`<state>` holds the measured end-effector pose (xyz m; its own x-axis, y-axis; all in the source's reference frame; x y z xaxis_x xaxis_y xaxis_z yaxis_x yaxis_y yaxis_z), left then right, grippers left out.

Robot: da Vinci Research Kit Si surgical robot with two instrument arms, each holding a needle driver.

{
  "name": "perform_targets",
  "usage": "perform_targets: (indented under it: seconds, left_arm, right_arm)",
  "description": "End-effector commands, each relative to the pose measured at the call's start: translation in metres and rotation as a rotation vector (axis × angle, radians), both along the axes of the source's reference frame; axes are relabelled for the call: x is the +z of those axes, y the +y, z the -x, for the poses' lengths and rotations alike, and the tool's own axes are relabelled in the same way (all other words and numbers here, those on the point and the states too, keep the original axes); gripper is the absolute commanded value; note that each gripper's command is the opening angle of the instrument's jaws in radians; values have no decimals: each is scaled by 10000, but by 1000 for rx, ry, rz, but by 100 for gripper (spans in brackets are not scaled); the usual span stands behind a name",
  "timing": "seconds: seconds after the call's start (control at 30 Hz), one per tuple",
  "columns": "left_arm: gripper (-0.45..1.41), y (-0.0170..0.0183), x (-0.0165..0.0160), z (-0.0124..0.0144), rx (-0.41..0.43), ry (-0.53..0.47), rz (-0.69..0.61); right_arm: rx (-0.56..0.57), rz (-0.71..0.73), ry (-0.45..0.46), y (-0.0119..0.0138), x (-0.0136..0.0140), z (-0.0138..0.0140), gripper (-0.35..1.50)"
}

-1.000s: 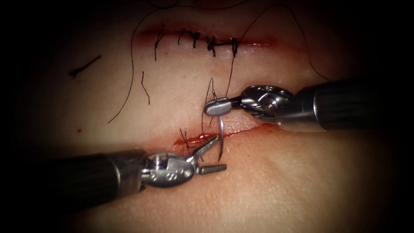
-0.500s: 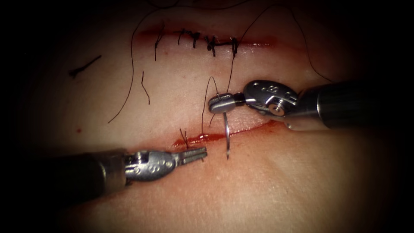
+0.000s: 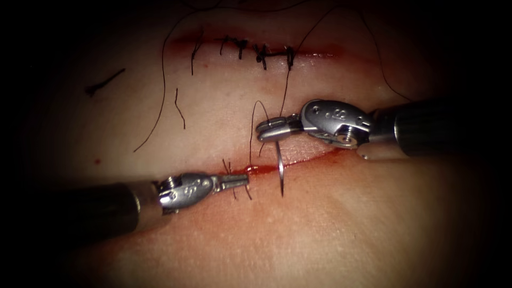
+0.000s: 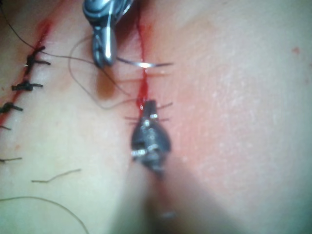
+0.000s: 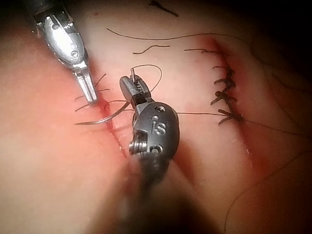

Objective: Wound Closure

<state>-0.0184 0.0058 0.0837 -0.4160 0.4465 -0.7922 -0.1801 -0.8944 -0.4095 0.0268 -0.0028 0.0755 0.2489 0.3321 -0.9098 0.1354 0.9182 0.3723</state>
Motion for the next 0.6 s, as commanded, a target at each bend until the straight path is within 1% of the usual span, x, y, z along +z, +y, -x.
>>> perform_targets:
  seconds: [0.03,0.23,0.33,0.47,0.6]
  left_arm:
    - [-45,-5,7,8,6,8,-2]
    - [-45,-11,16,16,36,51,-9]
    - [-45,-11,20,17,47,65,-12]
    - [-45,-9,35,16,71,89,-14]
    - [-45,-7,42,14,69,97,-19]
  right_arm:
    - [-8,22,11,-4,6,-10,-35]
    - [-25,124,39,-4,5,-21,-35]
    - [-29,152,46,-4,5,-21,-35]
    - [-41,231,64,-4,4,-22,-35]
    - [-45,254,70,-6,2,-23,-35]
